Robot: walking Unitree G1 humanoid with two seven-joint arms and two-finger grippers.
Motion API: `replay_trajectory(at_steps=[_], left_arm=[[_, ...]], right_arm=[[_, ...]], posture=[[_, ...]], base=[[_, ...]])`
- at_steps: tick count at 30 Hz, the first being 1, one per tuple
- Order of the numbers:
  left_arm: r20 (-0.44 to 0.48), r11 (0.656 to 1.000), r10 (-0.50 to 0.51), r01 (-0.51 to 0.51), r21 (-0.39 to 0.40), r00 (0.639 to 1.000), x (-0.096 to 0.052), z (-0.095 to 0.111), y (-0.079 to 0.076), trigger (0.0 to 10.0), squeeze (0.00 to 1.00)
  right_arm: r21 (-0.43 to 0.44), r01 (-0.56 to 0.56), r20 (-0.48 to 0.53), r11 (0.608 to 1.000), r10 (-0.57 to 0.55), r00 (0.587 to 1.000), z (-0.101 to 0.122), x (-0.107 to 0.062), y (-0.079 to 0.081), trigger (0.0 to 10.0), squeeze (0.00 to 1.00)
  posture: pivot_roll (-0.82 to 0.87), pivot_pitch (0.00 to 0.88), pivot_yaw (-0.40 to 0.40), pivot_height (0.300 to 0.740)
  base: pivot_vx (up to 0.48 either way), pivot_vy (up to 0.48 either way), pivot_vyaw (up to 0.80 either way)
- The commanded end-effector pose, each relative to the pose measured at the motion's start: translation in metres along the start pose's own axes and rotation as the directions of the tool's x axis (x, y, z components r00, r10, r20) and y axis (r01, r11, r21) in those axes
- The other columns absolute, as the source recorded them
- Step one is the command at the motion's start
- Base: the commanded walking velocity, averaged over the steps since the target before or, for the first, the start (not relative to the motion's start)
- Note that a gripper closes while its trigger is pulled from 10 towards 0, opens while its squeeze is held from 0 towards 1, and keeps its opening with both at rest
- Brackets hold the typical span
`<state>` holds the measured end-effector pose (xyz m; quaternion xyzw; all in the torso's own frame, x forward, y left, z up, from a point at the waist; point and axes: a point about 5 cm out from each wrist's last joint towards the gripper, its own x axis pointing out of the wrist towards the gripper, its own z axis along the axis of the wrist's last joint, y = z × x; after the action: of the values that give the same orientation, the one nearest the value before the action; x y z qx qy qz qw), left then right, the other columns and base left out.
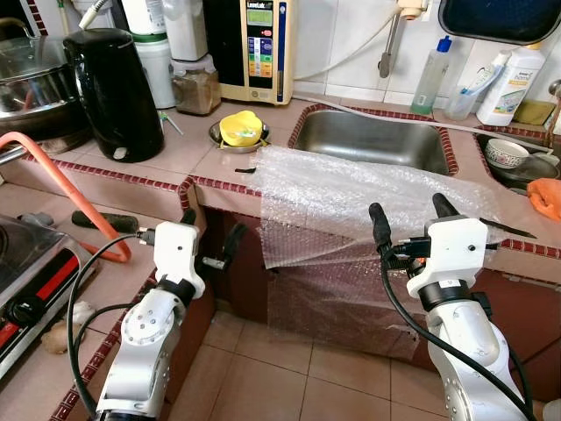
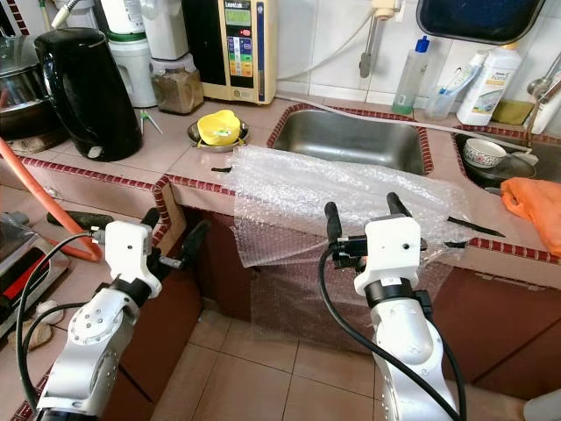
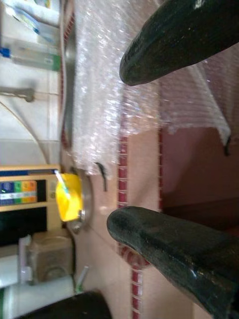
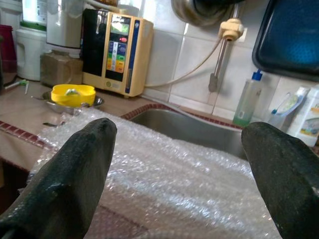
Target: Kitchen organization
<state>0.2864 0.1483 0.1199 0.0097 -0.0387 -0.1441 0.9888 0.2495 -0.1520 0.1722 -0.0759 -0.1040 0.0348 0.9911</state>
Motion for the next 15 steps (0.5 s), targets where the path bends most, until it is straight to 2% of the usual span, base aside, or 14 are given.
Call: replay_trajectory(at_steps=[1, 7, 15], left_arm=[[0.000, 1.000, -0.012, 0.012, -0.009, 1.000, 0.002, 0.001, -0.003, 10.0, 0.00], [0.000, 0.999, -0.040, 0.040, -0.023, 0.999, -0.003, 0.001, -0.013, 10.0, 0.00], [0.036, 1.000, 0.009, -0.008, -0.004, 0.999, -0.001, 0.010, -0.006, 10.0, 0.00]], right_arm=[[0.011, -0.005, -0.010, 1.000, 0.005, 1.000, -0.001, 0.001, 0.001, 10.0, 0.00], [0.026, -0.011, -0.008, 1.000, 0.011, 1.000, 0.000, 0.002, 0.006, 10.0, 0.00], [0.023, -0.018, -0.001, 1.000, 0.018, 1.000, 0.001, 0.005, 0.005, 10.0, 0.00]], posture=[[-0.06, 0.000, -0.031, 0.740], [-0.05, 0.000, -0.026, 0.740], [-0.05, 0.000, -0.026, 0.740]], base=[[0.000, 0.000, -0.80], [0.000, 0.000, -0.80], [0.000, 0.000, -0.80]])
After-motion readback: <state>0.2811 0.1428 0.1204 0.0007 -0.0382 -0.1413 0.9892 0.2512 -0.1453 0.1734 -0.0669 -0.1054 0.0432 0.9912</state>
